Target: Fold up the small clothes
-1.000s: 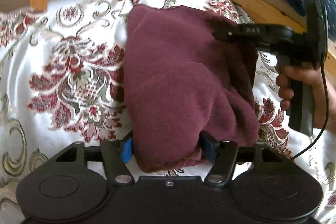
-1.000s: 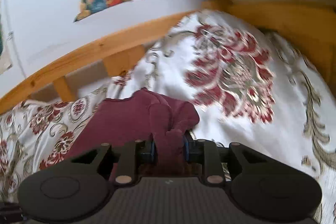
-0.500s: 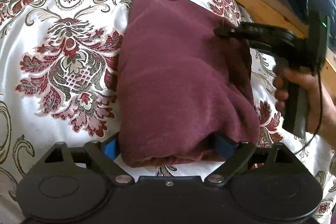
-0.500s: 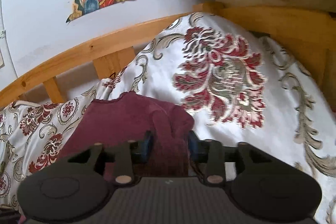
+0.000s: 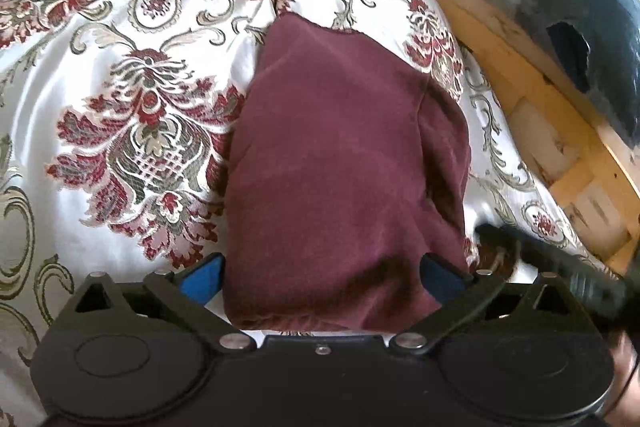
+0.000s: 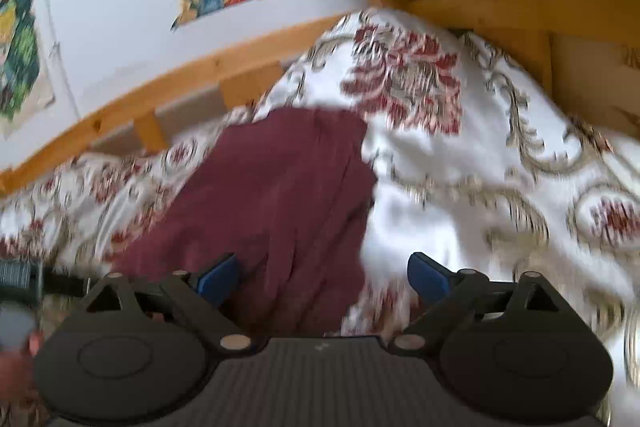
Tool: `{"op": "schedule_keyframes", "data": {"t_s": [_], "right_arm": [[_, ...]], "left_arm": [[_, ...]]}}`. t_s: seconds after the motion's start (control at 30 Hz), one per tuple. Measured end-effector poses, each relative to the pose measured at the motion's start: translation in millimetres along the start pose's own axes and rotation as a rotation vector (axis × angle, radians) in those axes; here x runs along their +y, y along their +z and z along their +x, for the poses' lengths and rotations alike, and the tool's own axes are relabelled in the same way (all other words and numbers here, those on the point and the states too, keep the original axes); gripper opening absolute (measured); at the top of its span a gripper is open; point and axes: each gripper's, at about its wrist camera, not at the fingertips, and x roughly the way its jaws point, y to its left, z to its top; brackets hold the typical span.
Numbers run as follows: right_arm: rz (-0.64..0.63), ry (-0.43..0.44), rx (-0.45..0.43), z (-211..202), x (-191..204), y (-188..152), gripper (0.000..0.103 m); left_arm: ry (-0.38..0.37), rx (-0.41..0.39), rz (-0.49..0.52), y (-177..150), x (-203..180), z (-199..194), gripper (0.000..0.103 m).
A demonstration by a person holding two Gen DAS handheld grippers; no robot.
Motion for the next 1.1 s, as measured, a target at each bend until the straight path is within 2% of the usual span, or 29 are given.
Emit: {"op": "schedule_keyframes", "data": {"t_s": [0.13,0.2,0.3,0.37,0.4,0.5,0.53,0.57,0.6,0.67,0.77,0.9,1.1], "right_arm": [[0.011,0.034,0.029,-14.6,12.5,-18.7,0.095],[0.003,0.047,0.034,-19.6,23.0,-25.4,0.089],[-0.013,0.066,0.036,-24.2,36.3,-31.0,0.078],[-0.017,0.068,0.042,-23.6,41.5,-32.2,0.062],[-0.009,0.079,0.053,-21.7,42.3,-32.2,0.058],[0.009,0.083,0.090,-11.9,42.8,-33.4,0.051],[0.014,0.081,0.088,-10.1,42.3,-33.9,0.041],[0.030,0.085,0.088,-8.4,40.7,-33.3,0.019],[0.050,0.094,0.089,-7.4,38.9,-32.7,0.011],[0.068,0.077,0.065,-12.0,36.7,-30.6,0.009],[0.007,0.032,0.026,-24.9,41.0,-25.9,0.009],[-0.029,-0.007,0.024,-32.1,39.8,-25.0,0.009],[-0.024,-0.016,0.043,-26.3,35.6,-34.1,0.009]], "left_arm": [[0.022,-0.053,-0.008,2.6,0.1,-8.3,0.102],[0.041,-0.070,-0.021,4.1,1.5,-11.2,0.102],[0.075,-0.072,-0.047,6.2,6.7,-11.4,0.102],[0.116,-0.051,-0.055,6.2,9.2,-7.5,0.102],[0.127,-0.042,-0.059,5.7,10.7,-5.5,0.102],[0.116,-0.008,-0.078,2.3,16.5,0.7,0.102],[0.105,0.005,-0.086,1.0,17.5,2.9,0.102],[0.097,0.014,-0.090,-0.5,17.6,4.6,0.102],[0.087,0.024,-0.090,-1.8,17.1,6.1,0.102],[0.080,0.034,-0.077,-4.3,13.6,7.6,0.102],[0.059,0.027,-0.043,-6.3,5.2,3.0,0.102],[0.036,0.020,-0.009,-6.8,-2.5,-1.9,0.102],[0.091,0.062,0.031,-15.0,-7.2,3.8,0.102]]}}
